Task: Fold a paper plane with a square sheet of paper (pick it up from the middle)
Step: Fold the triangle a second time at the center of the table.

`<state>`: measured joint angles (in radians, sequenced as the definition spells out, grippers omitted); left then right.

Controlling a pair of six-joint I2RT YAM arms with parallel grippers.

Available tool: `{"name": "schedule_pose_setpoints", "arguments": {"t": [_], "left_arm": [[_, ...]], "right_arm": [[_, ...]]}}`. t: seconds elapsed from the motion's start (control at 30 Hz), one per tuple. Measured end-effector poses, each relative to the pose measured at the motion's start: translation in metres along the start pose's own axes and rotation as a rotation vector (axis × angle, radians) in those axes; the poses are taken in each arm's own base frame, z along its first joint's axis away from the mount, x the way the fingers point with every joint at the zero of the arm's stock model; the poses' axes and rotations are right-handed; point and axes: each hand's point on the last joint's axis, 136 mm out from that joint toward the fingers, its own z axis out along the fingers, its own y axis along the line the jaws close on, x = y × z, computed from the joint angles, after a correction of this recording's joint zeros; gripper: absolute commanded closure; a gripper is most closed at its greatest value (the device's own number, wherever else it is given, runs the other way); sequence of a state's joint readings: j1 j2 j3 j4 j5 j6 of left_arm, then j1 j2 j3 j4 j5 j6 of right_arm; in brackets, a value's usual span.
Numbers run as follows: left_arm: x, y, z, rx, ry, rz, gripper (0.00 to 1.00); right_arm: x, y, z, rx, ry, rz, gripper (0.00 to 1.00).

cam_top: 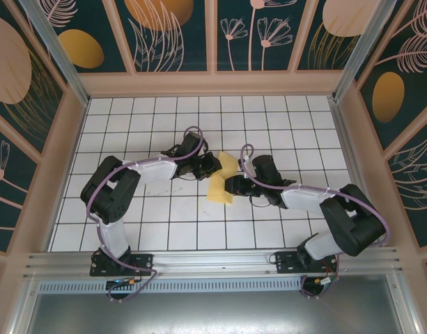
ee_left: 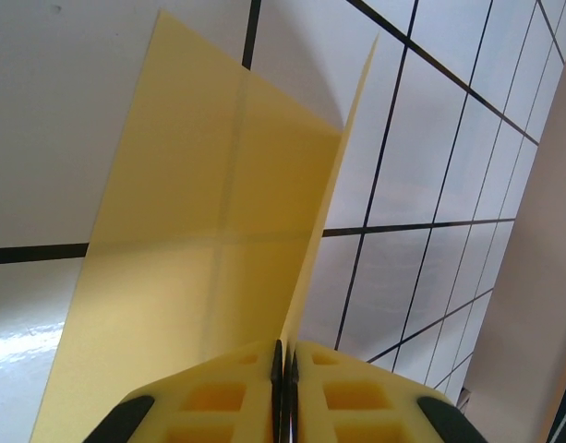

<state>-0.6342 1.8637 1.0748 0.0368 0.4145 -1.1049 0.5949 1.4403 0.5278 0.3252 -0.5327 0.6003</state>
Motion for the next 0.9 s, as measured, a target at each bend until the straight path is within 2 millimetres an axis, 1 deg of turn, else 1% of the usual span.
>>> {"name": "schedule_pose_setpoints", "arguments": {"t": [0.2,0.4,0.5,0.63,0.73,0.83,0.9], "left_arm": [[0.0,0.002,0.0,-0.008,0.0,-0.003,0.87],[0.001,0.003,0.0,-0.011,0.002,-0.005,0.87],[0.001,0.003,0.0,-0.011,0.002,-0.005,0.87],[0.001,0.003,0.0,-0.011,0.002,-0.004,0.86],[0.001,0.003,0.0,-0.012,0.002,-0.001,0.8],[0.0,0.005,0.0,-0.023,-0.007,0.007,0.72],[-0.003,0.01,-0.003,-0.054,-0.028,0.012,0.62]], "right_arm": [[-0.003,0.005,-0.004,-0.007,-0.013,-0.021,0.72],[0.0,0.001,-0.006,0.016,-0.004,-0.036,0.73],[0.002,0.0,-0.006,0.022,0.001,-0.041,0.77],[0.003,-0.002,-0.006,0.029,0.006,-0.047,0.87],[0.003,-0.002,-0.006,0.03,0.008,-0.05,0.92],[0.004,-0.002,-0.006,0.029,0.008,-0.049,0.95],[0.004,-0.002,-0.006,0.027,0.009,-0.045,0.97]]}}
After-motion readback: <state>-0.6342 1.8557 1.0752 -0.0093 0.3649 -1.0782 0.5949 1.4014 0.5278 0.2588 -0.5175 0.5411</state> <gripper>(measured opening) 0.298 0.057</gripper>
